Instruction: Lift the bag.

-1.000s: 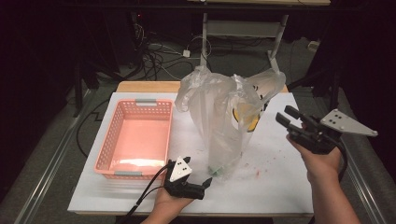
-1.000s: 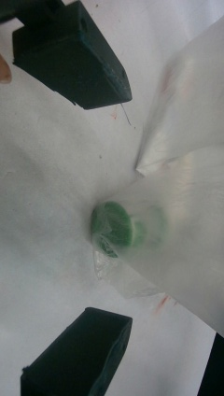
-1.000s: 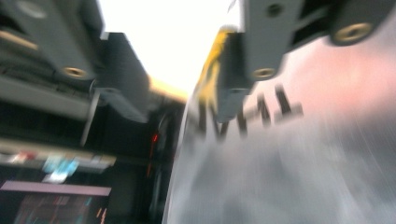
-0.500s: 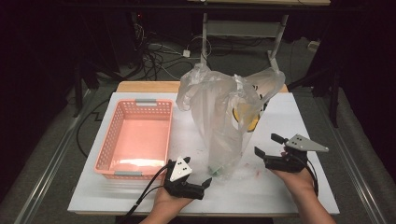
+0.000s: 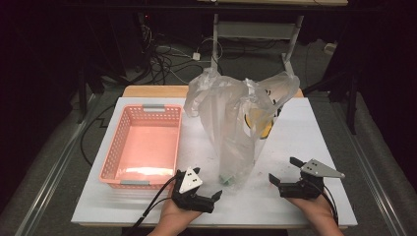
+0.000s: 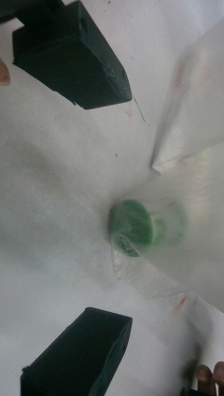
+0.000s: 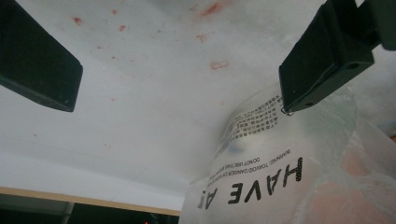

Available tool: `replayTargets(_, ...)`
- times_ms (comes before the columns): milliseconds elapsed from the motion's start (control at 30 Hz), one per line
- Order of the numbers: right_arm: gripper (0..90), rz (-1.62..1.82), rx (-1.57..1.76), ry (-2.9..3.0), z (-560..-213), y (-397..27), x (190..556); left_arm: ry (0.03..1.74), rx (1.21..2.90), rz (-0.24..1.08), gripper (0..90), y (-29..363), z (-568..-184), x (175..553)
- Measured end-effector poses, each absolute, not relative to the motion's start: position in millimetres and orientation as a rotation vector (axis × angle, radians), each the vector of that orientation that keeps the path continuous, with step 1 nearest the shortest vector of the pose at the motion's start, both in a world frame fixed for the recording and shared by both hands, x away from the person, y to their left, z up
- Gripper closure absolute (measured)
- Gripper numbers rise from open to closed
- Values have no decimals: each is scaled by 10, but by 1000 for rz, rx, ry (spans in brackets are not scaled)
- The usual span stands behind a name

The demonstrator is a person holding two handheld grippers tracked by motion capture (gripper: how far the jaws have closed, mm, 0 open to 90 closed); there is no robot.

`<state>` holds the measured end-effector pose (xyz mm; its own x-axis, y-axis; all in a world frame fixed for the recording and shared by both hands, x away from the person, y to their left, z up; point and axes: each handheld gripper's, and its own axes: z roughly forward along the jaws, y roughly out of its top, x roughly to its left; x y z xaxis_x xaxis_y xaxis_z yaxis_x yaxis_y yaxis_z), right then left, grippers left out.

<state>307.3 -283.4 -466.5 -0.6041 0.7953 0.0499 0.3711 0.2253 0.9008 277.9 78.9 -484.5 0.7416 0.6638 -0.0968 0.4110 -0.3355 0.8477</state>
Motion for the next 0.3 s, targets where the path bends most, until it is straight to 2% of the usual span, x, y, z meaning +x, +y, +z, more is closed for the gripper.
replayTargets(300,0,1384,1041,2040,-4631,-2879,3091,851,1969,339,0,789,-4851,2777)
